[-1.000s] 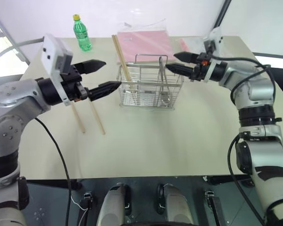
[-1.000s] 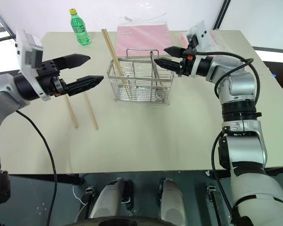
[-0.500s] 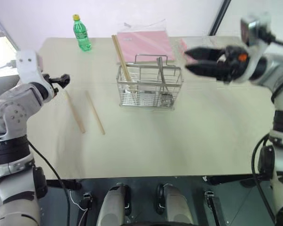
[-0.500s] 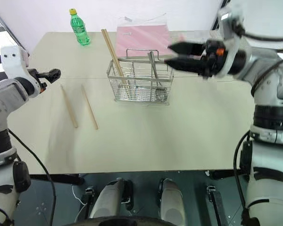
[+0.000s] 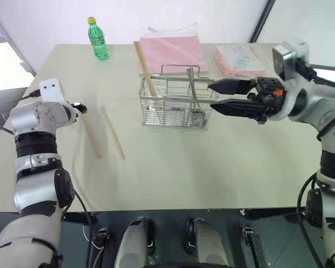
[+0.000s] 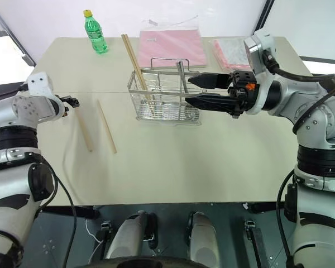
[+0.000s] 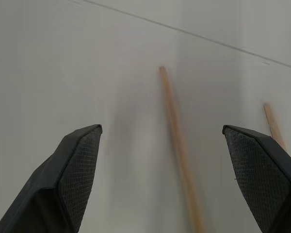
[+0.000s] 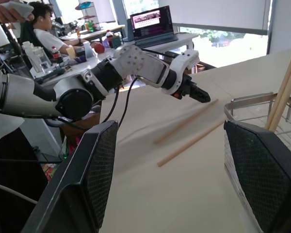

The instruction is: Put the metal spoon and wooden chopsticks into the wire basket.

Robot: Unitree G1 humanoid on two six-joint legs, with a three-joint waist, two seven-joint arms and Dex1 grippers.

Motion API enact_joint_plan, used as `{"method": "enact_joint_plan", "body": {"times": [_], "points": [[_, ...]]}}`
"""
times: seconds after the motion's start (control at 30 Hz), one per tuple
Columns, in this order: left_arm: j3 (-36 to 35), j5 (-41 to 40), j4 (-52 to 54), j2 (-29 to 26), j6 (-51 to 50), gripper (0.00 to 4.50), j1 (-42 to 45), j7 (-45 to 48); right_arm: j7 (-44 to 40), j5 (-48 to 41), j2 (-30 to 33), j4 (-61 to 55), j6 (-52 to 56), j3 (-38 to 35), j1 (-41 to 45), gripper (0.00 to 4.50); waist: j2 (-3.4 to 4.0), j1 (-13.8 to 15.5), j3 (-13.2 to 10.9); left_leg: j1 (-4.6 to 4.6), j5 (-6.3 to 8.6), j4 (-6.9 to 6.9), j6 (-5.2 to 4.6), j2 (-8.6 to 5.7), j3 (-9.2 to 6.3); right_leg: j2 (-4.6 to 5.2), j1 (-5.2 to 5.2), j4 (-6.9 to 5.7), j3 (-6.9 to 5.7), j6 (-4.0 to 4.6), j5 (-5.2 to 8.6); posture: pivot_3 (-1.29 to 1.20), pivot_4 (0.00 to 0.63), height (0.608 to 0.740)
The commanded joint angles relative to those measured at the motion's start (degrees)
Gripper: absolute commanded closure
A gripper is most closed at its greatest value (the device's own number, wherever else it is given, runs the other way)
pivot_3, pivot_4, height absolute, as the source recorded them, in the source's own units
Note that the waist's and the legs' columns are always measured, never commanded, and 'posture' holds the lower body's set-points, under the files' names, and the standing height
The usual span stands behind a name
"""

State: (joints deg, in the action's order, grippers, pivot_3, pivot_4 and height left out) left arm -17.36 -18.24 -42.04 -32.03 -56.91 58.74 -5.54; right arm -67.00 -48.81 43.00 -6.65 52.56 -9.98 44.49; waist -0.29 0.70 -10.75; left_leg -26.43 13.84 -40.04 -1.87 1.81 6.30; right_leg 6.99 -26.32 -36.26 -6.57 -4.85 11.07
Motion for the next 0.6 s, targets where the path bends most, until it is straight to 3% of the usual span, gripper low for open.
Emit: {"method": "enact_joint_plan", "body": {"times": [0.03,0.27,0.37,0.57,0.6], "points": [[0.9,2.6,-7.2,-0.7,5.2,0.3,4.4,2.3,1.1,-2.3,0.7,-2.9,-0.4,-2.4,-0.3,0.94,-0.02,0.0,0.0,0.0,0.0,0.0,-0.01,0.0,0.01,0.0,0.0,0.01,0.0,0.0,0.0,0.0,0.15,0.699],[0.3,5.5,-20.1,-0.4,12.4,0.3,8.5,1.8,3.7,-3.3,1.3,-4.3,-0.8,-3.5,-2.4,0.94,-0.04,0.0,0.0,0.0,0.05,0.0,-0.07,0.04,0.0,0.02,-0.01,0.0,0.01,0.0,0.0,0.0,0.15,0.699],[-1.0,5.0,-22.5,-0.2,13.9,1.12,9.1,1.5,4.6,-3.8,1.2,-4.3,-0.7,-3.8,-2.8,0.9,-0.05,0.0,0.0,0.0,0.08,0.0,-0.11,0.04,0.0,0.06,0.0,0.0,0.0,0.0,-0.01,0.0,0.15,0.699],[-2.3,5.1,-24.1,-0.1,16.2,4.17,9.5,0.5,4.9,-4.0,1.5,-4.0,-0.7,-3.6,-2.6,0.9,-0.05,0.2,0.0,0.0,0.09,-0.01,-0.15,0.03,-0.03,0.12,0.0,-0.02,-0.01,0.0,-0.01,0.0,0.15,0.699],[-1.9,5.5,-23.9,-0.1,16.8,4.47,9.5,1.0,5.0,-4.0,1.5,-3.8,-0.7,-3.6,-2.5,0.9,-0.05,0.1,0.0,0.0,0.11,-0.01,-0.18,0.02,-0.02,0.13,0.0,-0.02,-0.01,0.0,-0.01,0.0,0.15,0.699]]}}
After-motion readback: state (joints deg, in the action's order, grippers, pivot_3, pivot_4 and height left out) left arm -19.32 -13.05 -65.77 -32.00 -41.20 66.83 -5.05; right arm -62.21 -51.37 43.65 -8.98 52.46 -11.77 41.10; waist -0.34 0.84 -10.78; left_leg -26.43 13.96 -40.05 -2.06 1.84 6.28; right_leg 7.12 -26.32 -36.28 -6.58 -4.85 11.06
